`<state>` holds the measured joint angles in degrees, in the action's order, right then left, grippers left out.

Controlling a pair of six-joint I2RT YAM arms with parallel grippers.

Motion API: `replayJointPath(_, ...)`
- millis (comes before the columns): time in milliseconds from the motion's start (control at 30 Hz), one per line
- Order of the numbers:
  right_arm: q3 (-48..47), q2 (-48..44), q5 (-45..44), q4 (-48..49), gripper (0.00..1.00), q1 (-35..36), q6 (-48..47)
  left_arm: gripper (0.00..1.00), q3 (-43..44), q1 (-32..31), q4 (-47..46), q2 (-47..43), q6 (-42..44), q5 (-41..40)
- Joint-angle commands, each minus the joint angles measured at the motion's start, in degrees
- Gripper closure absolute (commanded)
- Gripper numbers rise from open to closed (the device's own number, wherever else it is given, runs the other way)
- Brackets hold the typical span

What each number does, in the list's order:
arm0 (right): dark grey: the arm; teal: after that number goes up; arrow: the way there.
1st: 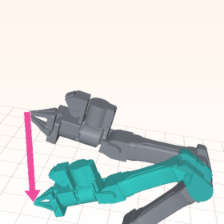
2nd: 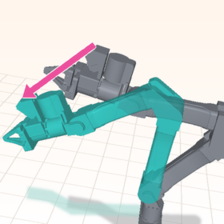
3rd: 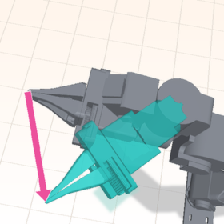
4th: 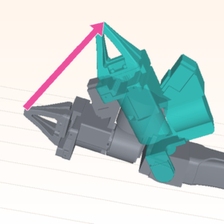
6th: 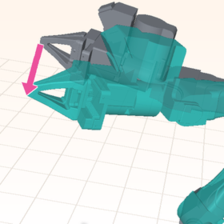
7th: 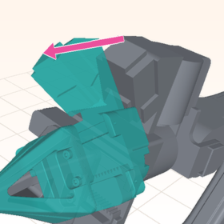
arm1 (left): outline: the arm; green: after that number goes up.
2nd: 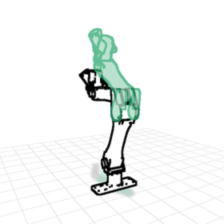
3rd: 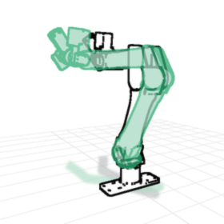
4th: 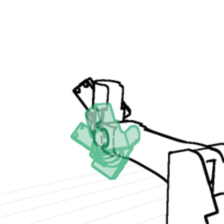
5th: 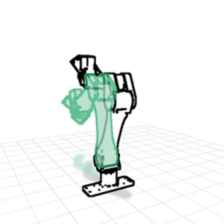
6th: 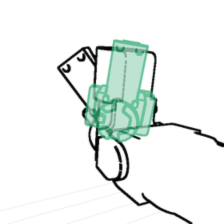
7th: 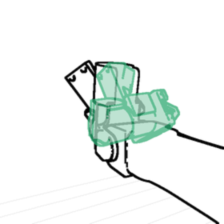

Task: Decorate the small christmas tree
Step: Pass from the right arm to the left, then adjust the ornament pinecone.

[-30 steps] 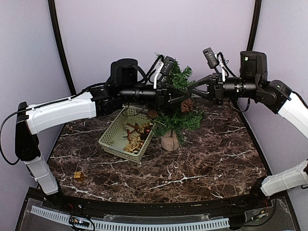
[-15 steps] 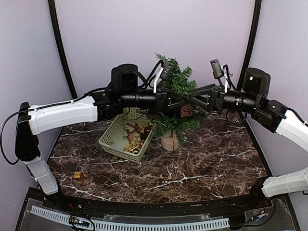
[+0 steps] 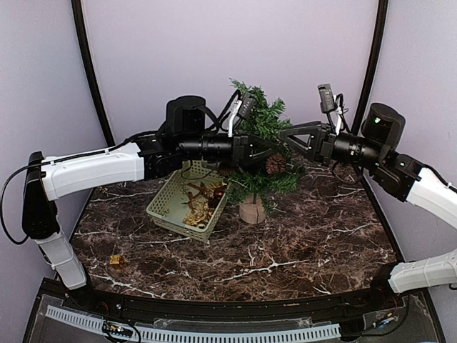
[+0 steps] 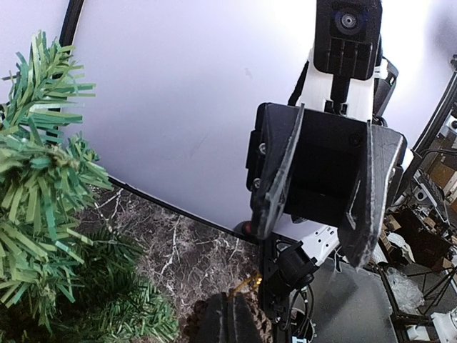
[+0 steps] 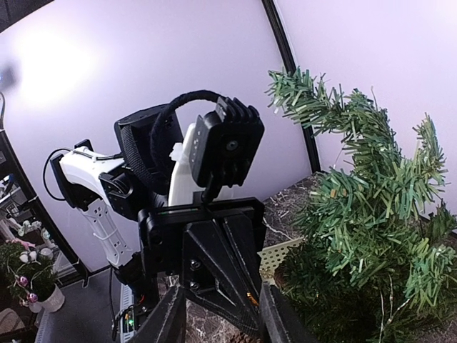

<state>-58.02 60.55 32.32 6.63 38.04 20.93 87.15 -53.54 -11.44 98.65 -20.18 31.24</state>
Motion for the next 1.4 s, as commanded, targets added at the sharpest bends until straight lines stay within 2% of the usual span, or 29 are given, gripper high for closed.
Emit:
replayJointPath(0,0.98,0.36,1.84,3.35,0.64,-0.25,-0.18,1.0,1.4,-0.17,-0.79,-3.2,-2.07,0.51)
replayJointPath(500,1.94,0.99,0.29,3.4,0.67,-0.51,-0.69,1.0,1.27,-0.24,-1.3,-4.07,-4.32,4.57)
replayJointPath(767,2.15,1.18,-1.03,3.02,0.66,-1.0,-0.9,1.0,0.72,-0.19,-1.58,-4.33,-4.51,5.29)
replayJointPath(1100,1.25,2.35,4.41,4.53,0.63,-1.13,-0.63,1.0,0.75,-0.18,-1.88,-4.26,-4.78,5.9)
replayJointPath(1233,1.42,2.35,4.57,5.05,0.66,-1.13,-0.78,1.0,0.99,-0.17,-1.97,-3.94,-5.01,6.57)
replayJointPath(1367,1.03,2.5,4.17,5.14,0.74,-1.13,-1.05,1.0,1.0,-0.18,-2.08,-3.72,-4.77,7.43)
